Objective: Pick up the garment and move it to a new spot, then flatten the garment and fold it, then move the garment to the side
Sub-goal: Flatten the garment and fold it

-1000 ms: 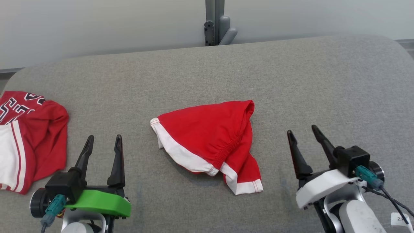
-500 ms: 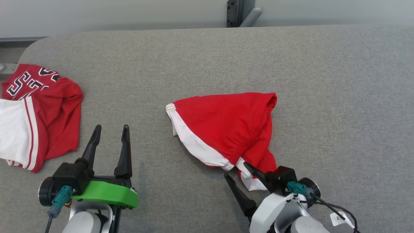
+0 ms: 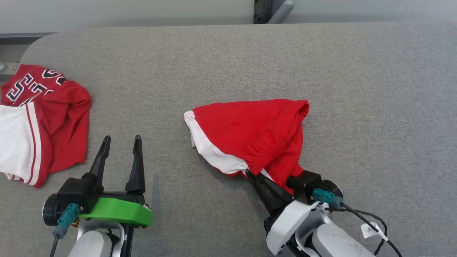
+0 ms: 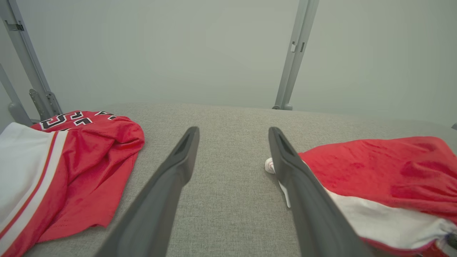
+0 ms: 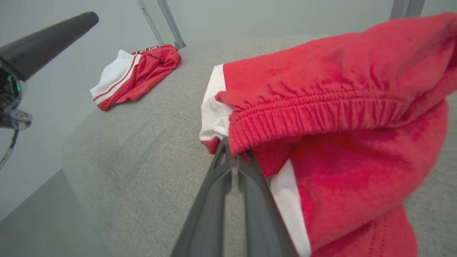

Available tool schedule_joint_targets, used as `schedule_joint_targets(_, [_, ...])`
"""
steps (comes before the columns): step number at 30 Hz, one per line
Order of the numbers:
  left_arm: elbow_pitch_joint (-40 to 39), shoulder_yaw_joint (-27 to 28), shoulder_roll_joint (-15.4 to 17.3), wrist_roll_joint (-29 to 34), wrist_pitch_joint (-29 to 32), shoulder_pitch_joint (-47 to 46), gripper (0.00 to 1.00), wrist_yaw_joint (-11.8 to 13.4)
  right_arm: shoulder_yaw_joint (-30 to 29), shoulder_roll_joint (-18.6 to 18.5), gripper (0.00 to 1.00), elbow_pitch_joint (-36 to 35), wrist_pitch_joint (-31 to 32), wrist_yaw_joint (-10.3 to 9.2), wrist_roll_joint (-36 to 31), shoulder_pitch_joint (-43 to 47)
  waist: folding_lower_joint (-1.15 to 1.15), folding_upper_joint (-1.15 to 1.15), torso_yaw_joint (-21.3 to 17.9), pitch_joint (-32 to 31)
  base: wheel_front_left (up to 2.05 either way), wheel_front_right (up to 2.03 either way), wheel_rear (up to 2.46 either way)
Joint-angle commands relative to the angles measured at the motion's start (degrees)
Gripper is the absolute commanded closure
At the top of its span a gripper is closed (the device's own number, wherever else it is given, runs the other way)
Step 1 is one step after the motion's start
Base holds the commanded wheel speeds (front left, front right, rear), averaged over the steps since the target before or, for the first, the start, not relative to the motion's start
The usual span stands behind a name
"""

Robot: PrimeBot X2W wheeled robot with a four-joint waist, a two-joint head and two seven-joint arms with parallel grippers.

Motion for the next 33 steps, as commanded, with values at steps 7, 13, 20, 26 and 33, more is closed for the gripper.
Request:
schedule_joint_targets(7, [-0.2,1.1,0.8,-0.7,-0.6,-0.1,0.00,0.4,0.6,-2.5,1.00,-9.8,1.1,-0.01,3.9,-4.7,0.00,0.00,-2.9,0.0,0.00,0.00,0.00])
schedule_joint_targets(13, [-1.1,1.7,1.5,-0.5,-0.5,0.1,0.00,1.0,-4.7,-6.4,1.00,-18.5,6.0,-0.01,6.8,-6.7,0.00,0.00,-5.8,0.6,0.00,0.00,0.00])
schedule_joint_targets(20, [-2.4,1.3,1.5,-0.1,0.0,-1.1,0.00,1.4,-17.2,-12.1,1.00,-20.2,12.0,-0.01,5.4,-2.0,0.00,0.00,-6.9,2.3,0.00,0.00,0.00])
schedule_joint_targets(26, [-2.6,1.2,1.7,-0.4,0.0,-2.0,0.00,0.9,-24.5,-12.5,1.00,-14.4,11.6,0.01,3.8,1.6,0.00,0.00,-7.0,4.7,0.00,0.00,0.00])
schedule_joint_targets(33, [-2.3,0.6,1.8,-0.1,0.0,-3.5,0.00,0.6,-26.6,-10.8,1.00,-5.8,8.3,-0.01,3.1,-0.2,0.00,0.00,-6.5,6.3,0.00,0.00,0.00])
